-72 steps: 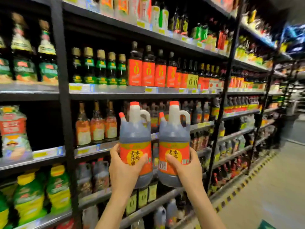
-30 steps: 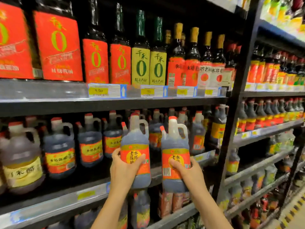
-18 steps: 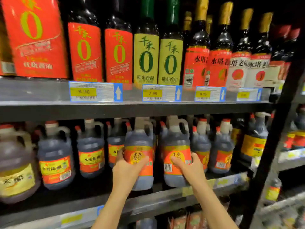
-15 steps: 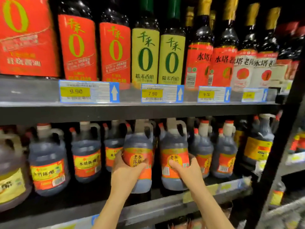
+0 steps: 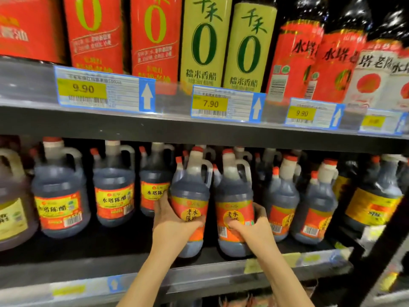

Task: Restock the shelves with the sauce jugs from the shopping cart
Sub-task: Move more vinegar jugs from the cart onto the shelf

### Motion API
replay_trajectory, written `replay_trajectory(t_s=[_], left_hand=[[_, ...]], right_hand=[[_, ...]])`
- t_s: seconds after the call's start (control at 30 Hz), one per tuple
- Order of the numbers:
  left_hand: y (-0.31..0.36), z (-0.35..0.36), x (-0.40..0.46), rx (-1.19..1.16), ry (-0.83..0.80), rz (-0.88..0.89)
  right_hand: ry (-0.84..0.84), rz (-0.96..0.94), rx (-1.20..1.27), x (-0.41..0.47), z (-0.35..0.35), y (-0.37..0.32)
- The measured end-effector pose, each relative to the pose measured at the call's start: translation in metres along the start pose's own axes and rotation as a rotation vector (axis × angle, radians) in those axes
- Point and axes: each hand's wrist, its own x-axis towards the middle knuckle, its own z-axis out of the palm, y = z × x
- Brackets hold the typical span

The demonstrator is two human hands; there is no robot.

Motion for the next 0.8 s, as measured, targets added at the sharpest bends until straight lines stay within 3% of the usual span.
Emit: replay_trajectory(t_s=[0.5, 0.8], left_hand=[[0.014, -0.011, -0.037, 0.373, 0.055, -0.012], [0.014, 0.019, -0.035, 0.539, 0.090, 0.000]], right_hand=[[-0.131, -0.072, -0.303, -0.020, -0.034, -0.003], [-0.055, -0.116, -0.330, -0.014, -0.031, 0.008]])
